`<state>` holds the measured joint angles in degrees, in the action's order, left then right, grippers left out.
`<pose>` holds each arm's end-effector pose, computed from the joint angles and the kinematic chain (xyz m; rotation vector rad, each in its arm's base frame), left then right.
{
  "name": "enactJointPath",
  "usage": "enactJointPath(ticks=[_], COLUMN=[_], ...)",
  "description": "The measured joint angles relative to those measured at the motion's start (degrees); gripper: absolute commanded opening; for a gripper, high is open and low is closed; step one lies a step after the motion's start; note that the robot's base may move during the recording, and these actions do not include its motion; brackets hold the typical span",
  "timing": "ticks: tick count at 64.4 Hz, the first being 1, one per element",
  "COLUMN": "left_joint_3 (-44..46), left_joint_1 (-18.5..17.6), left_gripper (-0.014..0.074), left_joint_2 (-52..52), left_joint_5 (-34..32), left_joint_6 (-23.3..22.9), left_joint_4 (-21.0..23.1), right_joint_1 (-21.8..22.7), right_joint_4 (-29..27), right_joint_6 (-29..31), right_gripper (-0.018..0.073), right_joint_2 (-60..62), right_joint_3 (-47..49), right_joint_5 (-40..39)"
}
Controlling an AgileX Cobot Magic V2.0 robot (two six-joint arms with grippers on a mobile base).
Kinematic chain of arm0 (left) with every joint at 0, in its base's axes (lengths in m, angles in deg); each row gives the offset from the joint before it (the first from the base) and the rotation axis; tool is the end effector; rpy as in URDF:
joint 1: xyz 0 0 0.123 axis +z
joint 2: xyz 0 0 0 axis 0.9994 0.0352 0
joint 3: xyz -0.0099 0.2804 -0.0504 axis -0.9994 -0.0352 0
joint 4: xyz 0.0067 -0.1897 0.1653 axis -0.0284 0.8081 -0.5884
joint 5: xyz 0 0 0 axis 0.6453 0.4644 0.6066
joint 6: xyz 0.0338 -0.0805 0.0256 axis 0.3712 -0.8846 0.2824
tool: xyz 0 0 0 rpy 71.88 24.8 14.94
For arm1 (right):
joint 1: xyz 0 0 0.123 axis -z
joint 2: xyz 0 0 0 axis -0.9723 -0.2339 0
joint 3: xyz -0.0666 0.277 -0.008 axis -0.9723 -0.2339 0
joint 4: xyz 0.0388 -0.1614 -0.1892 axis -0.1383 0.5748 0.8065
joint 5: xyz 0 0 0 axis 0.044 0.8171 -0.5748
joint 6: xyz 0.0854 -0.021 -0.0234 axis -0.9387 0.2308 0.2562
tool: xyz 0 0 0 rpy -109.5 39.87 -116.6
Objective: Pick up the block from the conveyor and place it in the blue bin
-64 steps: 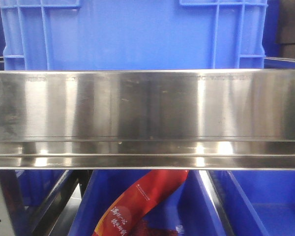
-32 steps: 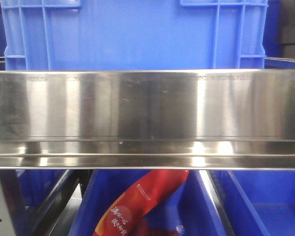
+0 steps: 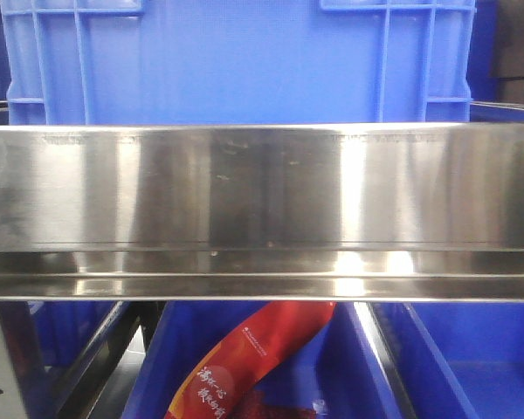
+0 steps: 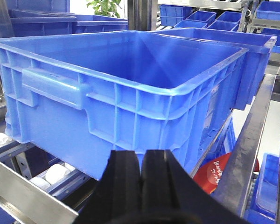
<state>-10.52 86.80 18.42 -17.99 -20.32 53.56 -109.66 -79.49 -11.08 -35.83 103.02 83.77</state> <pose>0.0549 -0.0024 0.2137 0.0220 1.6023 -0.0318 0.0769 0.0525 0.3498 -0.4826 1.6697 0.4695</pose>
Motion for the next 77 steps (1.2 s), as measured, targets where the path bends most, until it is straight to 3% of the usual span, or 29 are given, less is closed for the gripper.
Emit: enactJointPath(ticks=[16,77], left_joint_3=[-2.4,-2.6], left_joint_1=[0.1,0.1], left_gripper=[-0.0111,-0.0111], left_joint_2=[-0.1,-0.1], left_joint_5=[-5.8,-6.3], left_joint_6=[0.0,0.0], left_joint_4=[0.0,0.0], right_joint_1=[0.0,0.7], right_joint_4=[0.0,0.6], right_joint_6=[0.0,0.0], right_gripper=[-0.0162,-0.0162], right_joint_2=[0.0,1.3], right_joint_3=[0.0,-1.3], right_joint_5=[-0.1,-1.5])
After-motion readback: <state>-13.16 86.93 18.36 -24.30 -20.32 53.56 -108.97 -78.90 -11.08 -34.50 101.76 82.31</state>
